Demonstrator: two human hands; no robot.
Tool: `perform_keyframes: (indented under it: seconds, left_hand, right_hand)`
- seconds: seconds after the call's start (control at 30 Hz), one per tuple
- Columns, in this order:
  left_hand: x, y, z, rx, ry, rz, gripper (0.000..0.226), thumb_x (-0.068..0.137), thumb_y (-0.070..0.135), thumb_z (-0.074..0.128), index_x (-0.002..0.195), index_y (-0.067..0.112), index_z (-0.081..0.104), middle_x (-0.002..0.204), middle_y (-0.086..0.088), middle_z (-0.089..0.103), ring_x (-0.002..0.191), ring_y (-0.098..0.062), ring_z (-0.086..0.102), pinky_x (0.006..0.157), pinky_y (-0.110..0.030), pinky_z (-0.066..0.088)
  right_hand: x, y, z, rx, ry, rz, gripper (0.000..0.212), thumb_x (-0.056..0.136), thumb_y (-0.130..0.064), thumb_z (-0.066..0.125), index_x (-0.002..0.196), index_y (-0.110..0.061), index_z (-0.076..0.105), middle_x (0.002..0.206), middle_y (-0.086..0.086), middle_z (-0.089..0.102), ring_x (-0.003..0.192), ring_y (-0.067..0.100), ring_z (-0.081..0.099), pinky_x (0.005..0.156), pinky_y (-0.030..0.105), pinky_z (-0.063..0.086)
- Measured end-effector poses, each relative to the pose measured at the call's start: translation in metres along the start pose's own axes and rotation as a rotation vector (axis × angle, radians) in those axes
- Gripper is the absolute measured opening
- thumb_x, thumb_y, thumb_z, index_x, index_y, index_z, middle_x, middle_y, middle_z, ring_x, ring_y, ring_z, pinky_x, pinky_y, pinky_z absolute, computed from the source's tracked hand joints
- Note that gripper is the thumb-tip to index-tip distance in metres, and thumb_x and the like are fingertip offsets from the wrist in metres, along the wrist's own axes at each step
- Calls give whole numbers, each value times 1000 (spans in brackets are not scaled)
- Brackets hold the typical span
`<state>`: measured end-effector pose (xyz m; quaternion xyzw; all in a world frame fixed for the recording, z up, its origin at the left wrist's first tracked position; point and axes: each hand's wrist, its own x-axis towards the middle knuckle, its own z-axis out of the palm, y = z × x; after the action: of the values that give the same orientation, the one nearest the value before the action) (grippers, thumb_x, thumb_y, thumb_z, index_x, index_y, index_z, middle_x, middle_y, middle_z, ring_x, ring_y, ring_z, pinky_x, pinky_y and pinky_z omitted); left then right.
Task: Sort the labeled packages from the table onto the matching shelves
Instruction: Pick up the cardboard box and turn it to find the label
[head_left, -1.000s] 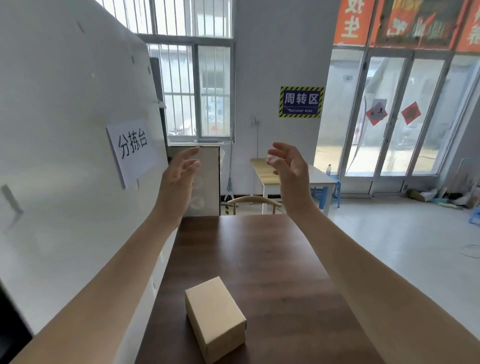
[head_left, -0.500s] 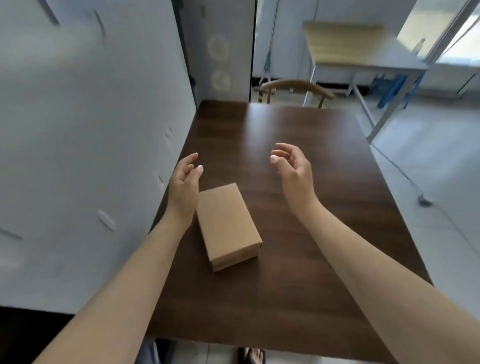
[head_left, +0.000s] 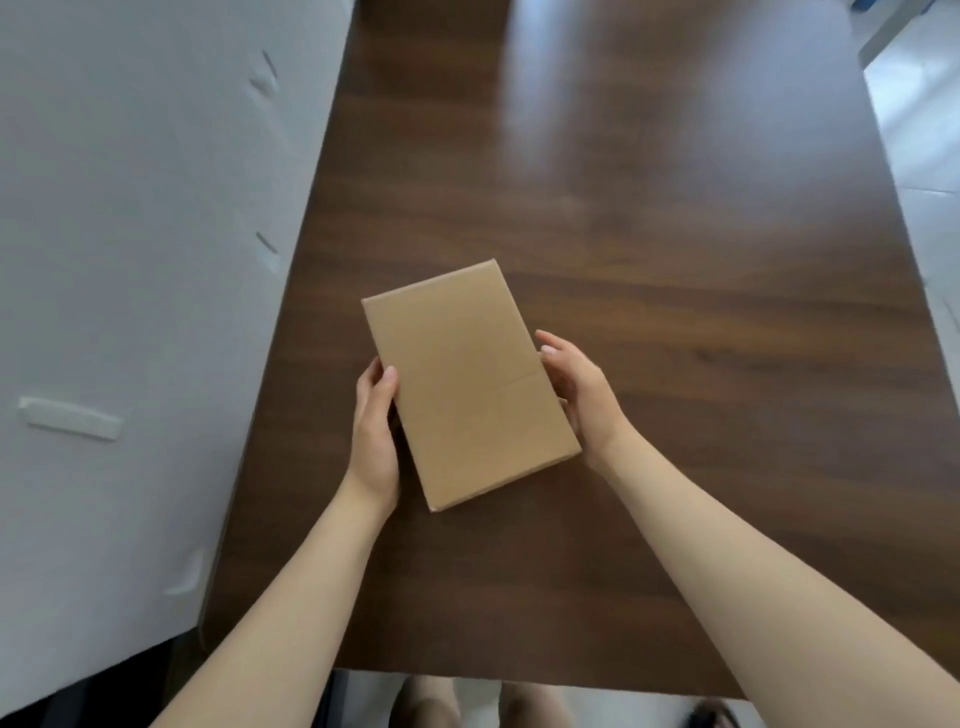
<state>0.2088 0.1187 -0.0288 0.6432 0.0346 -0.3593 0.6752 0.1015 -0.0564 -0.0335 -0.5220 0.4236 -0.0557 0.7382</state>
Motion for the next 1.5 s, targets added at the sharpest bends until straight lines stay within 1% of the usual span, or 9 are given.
perform_keyframes:
  seconds: [0.1,0.2,0.37,0.6,0.73,0.87,1.03,1.3,1.5]
  left_hand:
    - [4,0,1,-56,-34,4,68,83,51,53,141,18,38,124,-7,62,115,-23,60,99,-43,46]
    - [17,20,10,-96,-60,9,65,84,47,52,140,18,38,113,-4,65,101,-19,65,94,-46,49]
    - [32,109,40,-52,-179,124,65,84,49,53,139,16,42,121,-11,63,108,-29,63,92,-50,50]
    - [-13,311,118,-46,-383,518,63,83,46,53,136,14,46,129,-18,59,112,-35,61,94,-53,51]
    - [-71,417,158,-89,-488,785,54,85,41,51,133,18,49,123,-17,62,102,-30,64,88,-50,55]
    - [-137,492,180,-85,-609,987,55,84,43,50,133,19,47,124,-18,60,98,-28,65,78,-42,60]
    - [-191,539,189,-116,-707,1164,52,88,35,50,134,11,48,127,-25,58,101,-32,62,87,-49,55]
    - [-203,534,187,-141,-720,1195,39,95,30,47,128,10,54,113,-12,65,96,-26,63,83,-46,55]
    - [-206,530,194,-97,-286,1260,48,90,14,62,136,22,48,141,-3,49,131,-19,46,94,-22,43]
  right_hand:
    - [9,8,6,147,-134,-20,43,82,-42,52,117,-21,67,107,2,69,98,21,58,86,43,37]
    - [9,-10,17,246,-151,-24,52,83,-41,53,126,-12,60,96,2,66,86,22,58,76,39,40]
    - [1,-97,27,326,-164,-184,55,83,-41,57,124,-4,56,108,19,46,93,36,34,70,39,33]
    - [-63,-303,23,240,-142,-566,49,81,-47,59,112,-9,62,87,5,66,78,24,60,69,37,47]
    - [-133,-407,27,255,-45,-873,63,66,-51,77,117,-16,62,123,18,64,116,36,59,103,53,45]
    - [-209,-474,25,199,-80,-1120,40,73,-32,66,111,-21,59,117,12,65,97,27,64,78,41,59]
    - [-269,-513,25,206,-78,-1330,47,69,-36,71,112,-23,60,121,10,67,100,27,67,78,41,59]
    - [-279,-507,29,250,-64,-1381,56,63,-39,74,115,-23,62,123,10,65,99,28,68,76,42,58]
    - [-268,-508,29,125,344,-1485,60,57,-46,79,114,-36,60,121,1,62,109,21,63,88,46,57]
